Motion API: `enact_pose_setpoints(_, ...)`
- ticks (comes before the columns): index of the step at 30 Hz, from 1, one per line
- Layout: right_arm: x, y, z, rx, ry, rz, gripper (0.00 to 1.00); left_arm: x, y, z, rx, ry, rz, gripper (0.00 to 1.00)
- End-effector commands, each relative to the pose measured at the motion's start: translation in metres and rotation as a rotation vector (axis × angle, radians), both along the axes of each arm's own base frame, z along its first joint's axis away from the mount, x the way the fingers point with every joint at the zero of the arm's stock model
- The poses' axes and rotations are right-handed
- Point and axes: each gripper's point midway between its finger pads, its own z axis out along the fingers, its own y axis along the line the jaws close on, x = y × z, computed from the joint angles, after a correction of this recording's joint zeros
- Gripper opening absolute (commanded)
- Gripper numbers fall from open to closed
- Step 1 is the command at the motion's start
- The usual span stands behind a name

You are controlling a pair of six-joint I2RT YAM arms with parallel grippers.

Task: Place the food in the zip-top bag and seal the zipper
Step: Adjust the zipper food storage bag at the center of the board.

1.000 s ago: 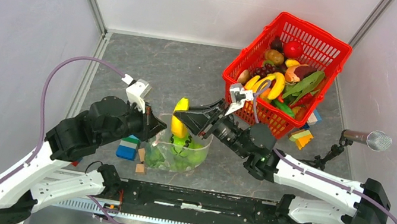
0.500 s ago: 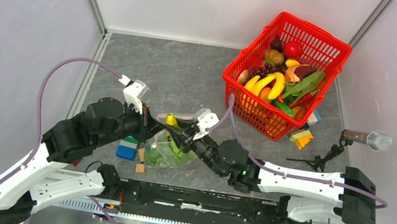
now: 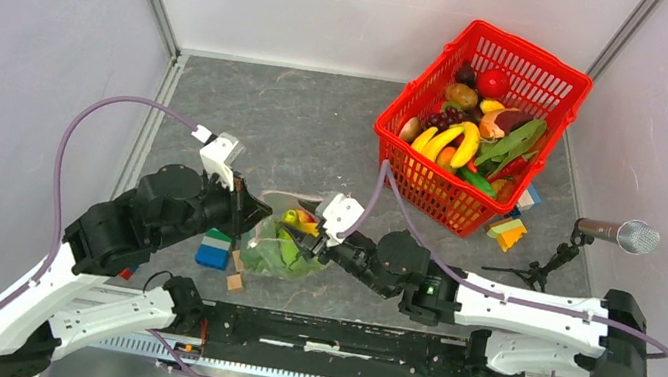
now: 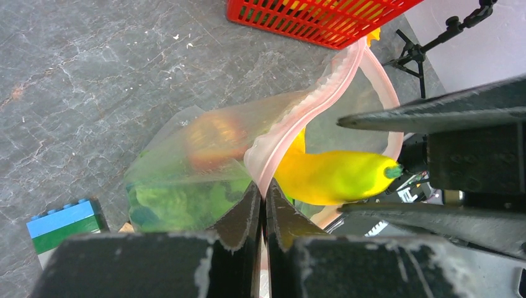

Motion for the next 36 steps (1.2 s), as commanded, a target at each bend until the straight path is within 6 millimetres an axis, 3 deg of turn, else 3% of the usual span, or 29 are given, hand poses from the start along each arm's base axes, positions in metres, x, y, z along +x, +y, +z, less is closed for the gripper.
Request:
enact_pose_setpoints(1, -0.011, 0.0, 0.026, 0.029, 0.005, 0.078, 0.47, 0.004, -0.004, 0.031, -0.074, -0.052, 0.009, 0.1)
enact_pose_setpoints(6, -0.006, 0.023, -0.007, -0.099, 0.068, 0.093, 0.2, 0.002, -0.009, 0.032, -0.083, -0.043, -0.018, 0.1)
enact_pose_setpoints(9, 0.001, 0.032, -0.022, -0.167, 0.083, 0.068, 0.14, 0.001, -0.009, 0.033, -0.089, -0.042, -0.019, 0.1)
enact_pose_setpoints(12, 0.017, 0.028, -0.036, -0.223, 0.074, -0.028, 0.13, -0.001, -0.008, 0.037, -0.1, -0.05, -0.023, 0.1)
enact_pose_setpoints(16, 0.042, 0.025, -0.042, -0.239, 0.115, -0.1, 0.19, -0.002, -0.006, 0.042, -0.111, -0.062, -0.021, 0.11)
enact_pose_setpoints(19, 0.048, 0.029, -0.048, -0.268, 0.158, -0.084, 0.33, -0.002, -0.006, 0.044, -0.103, -0.064, -0.023, 0.11)
enact_pose_setpoints(21, 0.039, 0.036, -0.048, -0.28, 0.185, 0.026, 0.36, -0.001, -0.005, 0.043, -0.096, -0.064, -0.021, 0.11)
enact_pose_setpoints(24, 0.008, 0.045, -0.036, -0.242, 0.204, 0.271, 0.41, 0.0, -0.004, 0.042, -0.091, -0.064, -0.014, 0.11)
enact_pose_setpoints(29, -0.007, 0.029, -0.006, -0.184, 0.168, 0.339, 0.5, 0.003, -0.005, 0.039, -0.076, -0.064, -0.006, 0.11)
enact_pose_setpoints(31, -0.005, 0.023, -0.004, -0.179, 0.162, 0.322, 0.54, 0.003, -0.006, 0.039, -0.071, -0.064, -0.014, 0.21)
enact_pose_setpoints(33, 0.004, 0.021, -0.014, -0.194, 0.175, 0.274, 0.55, 0.002, -0.008, 0.04, -0.066, -0.063, -0.029, 0.4)
enact_pose_setpoints(36, 0.026, 0.022, -0.039, -0.249, 0.229, 0.179, 0.54, -0.001, -0.007, 0.039, -0.055, -0.058, -0.043, 0.47)
